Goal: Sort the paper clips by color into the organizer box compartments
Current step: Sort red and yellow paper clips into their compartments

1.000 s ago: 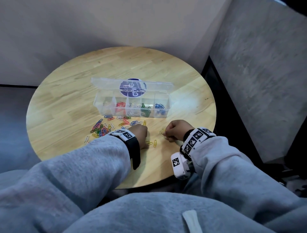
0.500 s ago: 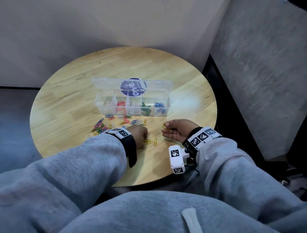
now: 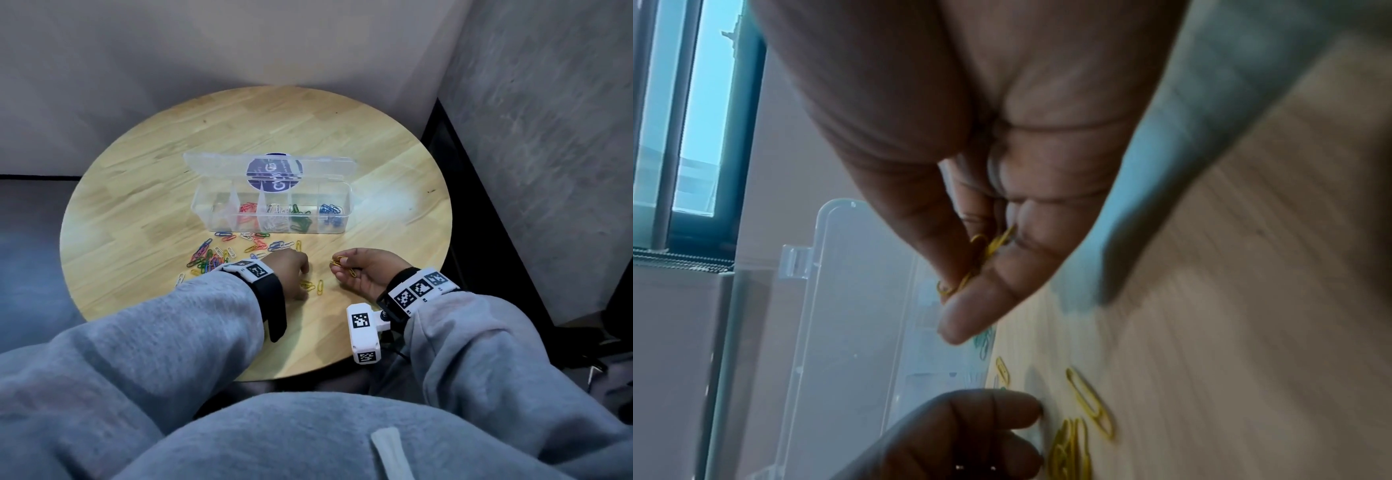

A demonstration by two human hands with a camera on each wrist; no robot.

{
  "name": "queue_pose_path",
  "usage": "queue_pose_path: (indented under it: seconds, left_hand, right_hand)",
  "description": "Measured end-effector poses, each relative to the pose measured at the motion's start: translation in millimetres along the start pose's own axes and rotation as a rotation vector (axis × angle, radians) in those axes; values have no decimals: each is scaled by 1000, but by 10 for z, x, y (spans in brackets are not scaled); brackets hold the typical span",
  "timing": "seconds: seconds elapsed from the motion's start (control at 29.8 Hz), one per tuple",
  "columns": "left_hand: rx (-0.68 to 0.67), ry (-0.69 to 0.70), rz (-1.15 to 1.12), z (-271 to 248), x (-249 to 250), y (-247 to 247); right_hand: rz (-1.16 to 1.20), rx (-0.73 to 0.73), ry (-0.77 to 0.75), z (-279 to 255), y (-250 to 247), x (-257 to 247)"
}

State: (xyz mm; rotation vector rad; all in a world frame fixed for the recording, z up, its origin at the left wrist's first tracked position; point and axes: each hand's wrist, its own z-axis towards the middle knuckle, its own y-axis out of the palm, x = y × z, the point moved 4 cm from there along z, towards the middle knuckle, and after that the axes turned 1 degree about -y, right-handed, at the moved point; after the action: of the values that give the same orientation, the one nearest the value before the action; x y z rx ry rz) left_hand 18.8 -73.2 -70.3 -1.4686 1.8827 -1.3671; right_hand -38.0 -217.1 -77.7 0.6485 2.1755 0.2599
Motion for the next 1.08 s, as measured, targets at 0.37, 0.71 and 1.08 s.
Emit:
queue_pose_path:
  seconds: [0.37, 0.71, 1.08]
  left_hand:
    - [-18, -2, 50, 35, 87, -3]
    - [-75, 21, 186, -2, 183, 29]
    - [-14, -15, -144, -82, -45, -60]
  right_hand:
    - [-160, 52, 26, 20, -74, 2]
    - [-388, 97, 24, 13, -28, 8]
    - [-928, 98, -6, 43, 8, -28]
